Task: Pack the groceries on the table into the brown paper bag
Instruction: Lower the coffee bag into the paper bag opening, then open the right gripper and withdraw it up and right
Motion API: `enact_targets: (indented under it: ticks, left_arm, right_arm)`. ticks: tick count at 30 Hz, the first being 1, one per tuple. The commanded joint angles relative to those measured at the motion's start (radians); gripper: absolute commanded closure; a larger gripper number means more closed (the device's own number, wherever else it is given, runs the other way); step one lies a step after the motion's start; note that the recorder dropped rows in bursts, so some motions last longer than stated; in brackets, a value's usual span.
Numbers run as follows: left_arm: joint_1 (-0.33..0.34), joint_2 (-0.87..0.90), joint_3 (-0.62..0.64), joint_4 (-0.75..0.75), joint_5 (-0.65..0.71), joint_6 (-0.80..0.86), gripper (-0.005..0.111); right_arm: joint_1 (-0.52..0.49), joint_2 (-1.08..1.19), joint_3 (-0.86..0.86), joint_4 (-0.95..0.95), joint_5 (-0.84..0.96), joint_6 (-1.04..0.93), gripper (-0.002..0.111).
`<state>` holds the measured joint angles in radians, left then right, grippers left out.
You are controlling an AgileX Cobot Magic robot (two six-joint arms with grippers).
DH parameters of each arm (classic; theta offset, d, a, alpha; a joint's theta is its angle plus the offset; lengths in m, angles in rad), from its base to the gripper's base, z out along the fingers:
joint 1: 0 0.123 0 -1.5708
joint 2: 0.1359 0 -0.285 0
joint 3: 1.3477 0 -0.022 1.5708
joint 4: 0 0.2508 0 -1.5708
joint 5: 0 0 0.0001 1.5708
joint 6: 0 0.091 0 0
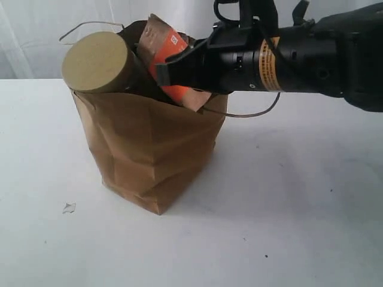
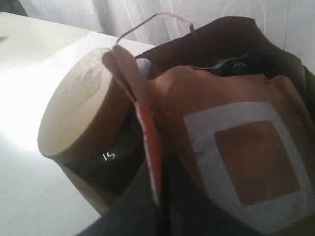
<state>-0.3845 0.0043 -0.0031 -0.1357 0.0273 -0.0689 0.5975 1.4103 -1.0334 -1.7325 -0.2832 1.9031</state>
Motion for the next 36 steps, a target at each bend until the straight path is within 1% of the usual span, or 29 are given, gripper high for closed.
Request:
enact_targets:
  ticks: [1,3,5,7,10,11,12,14,15,22,36]
  left_arm:
    - [0.002,-0.004,0.003,-0.001,0.0,-0.002,0.107]
    - [0.002,-0.004,0.003,-0.001,0.0,-0.002,0.107]
    - [0.002,-0.004,0.003,-0.001,0.0,-0.002,0.107]
    - [0.002,-0.004,0.003,-0.001,0.0,-0.002,0.107]
    - [0.002,-0.004,0.003,-0.001,0.0,-0.002,0.107]
    - [0.002,-0.004,0.003,-0.001,0.0,-0.002,0.107]
    - [0.002,-0.004,0.003,-0.001,0.0,-0.002,0.107]
    - [0.002,-0.004,0.003,-0.001,0.0,-0.002,0.107]
    - [0.002,-0.004,0.003,-0.001,0.0,-0.002,0.107]
    - [0.002,-0.004,0.003,-0.001,0.0,-0.002,0.107]
    - [0.002,-0.004,0.003,-0.001,0.0,-0.002,0.107]
  right_arm:
    - [0.001,-0.002,0.008,-0.012,0.103,0.033,0.108]
    - [0.001,-0.002,0.008,-0.012,0.155,0.033,0.108]
    - [0.001,-0.002,0.008,-0.012,0.158,0.033,0.108]
    - [0.001,-0.002,0.008,-0.012,0.148,0.033,0.103]
    - [0.001,-0.002,0.008,-0.012,0.143,0.036,0.084]
    - [0.001,-0.002,0.008,-0.012,0.143,0.039,0.074]
    - [0.001,-0.002,0.008,-0.012,0.143,0.039,0.067]
    - [0.001,-0.002,0.008,-0.012,0.143,0.039,0.055]
    - [0.001,-0.002,0.008,-0.012,0.143,0.039,0.053]
    - [0.001,-0.019,0.006,-0.012,0.155,0.029,0.047]
    - [0.001,-0.066,0.006,-0.012,0.192,0.019,0.047]
